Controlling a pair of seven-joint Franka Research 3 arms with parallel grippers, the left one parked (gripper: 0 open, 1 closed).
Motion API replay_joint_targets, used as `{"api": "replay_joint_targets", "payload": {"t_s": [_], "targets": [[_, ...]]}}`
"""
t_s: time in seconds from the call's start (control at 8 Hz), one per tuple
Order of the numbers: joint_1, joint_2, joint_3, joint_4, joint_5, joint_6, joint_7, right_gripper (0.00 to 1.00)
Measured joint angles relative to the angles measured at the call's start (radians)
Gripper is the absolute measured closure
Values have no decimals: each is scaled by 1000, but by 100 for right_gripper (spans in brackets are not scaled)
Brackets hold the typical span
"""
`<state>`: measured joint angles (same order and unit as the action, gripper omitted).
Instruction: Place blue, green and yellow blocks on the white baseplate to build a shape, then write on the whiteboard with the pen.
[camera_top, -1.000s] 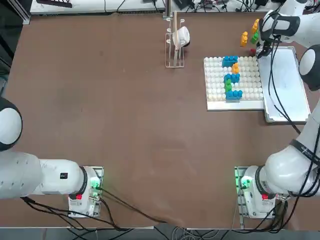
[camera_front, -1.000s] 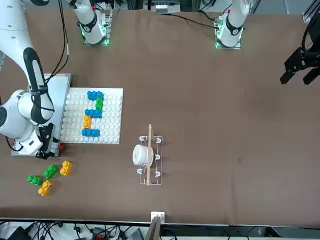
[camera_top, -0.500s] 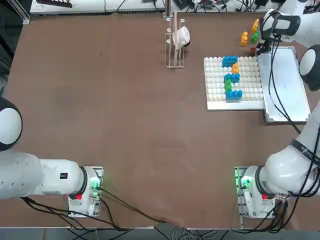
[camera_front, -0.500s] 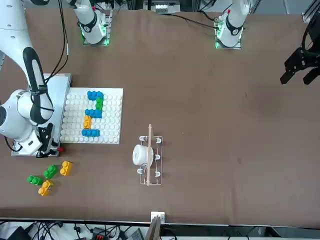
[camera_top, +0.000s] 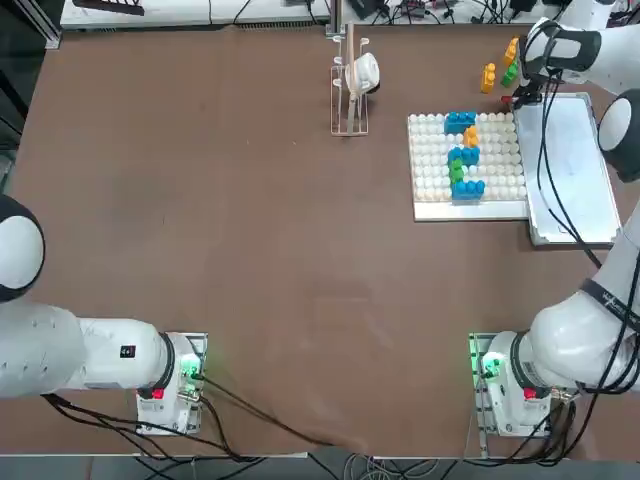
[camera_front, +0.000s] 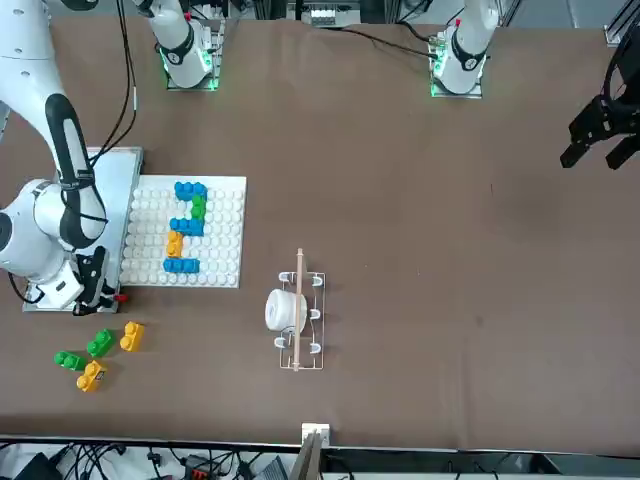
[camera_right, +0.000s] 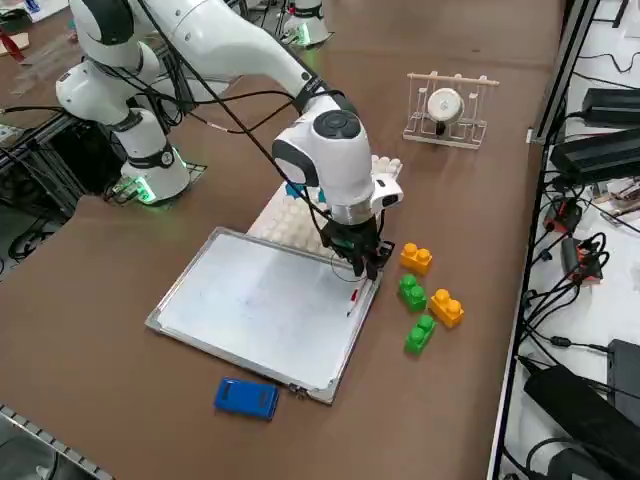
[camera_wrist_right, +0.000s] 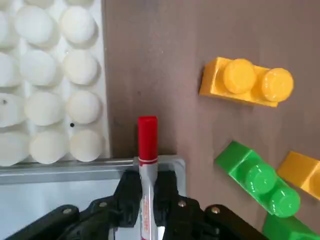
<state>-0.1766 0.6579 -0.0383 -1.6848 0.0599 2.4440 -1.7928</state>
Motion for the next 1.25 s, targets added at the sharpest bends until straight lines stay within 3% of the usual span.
{"api": "replay_joint_targets", "payload": {"t_s": [0.25, 0.62, 1.0, 1.25], "targets": [[0, -3, 0, 5, 19, -7, 0, 82], [-14, -65, -6, 14, 120, -108, -10, 82], [-67, -195, -7, -37, 133, -222, -19, 82], [-119, -293, -7, -148, 227, -278, -122, 82]]}}
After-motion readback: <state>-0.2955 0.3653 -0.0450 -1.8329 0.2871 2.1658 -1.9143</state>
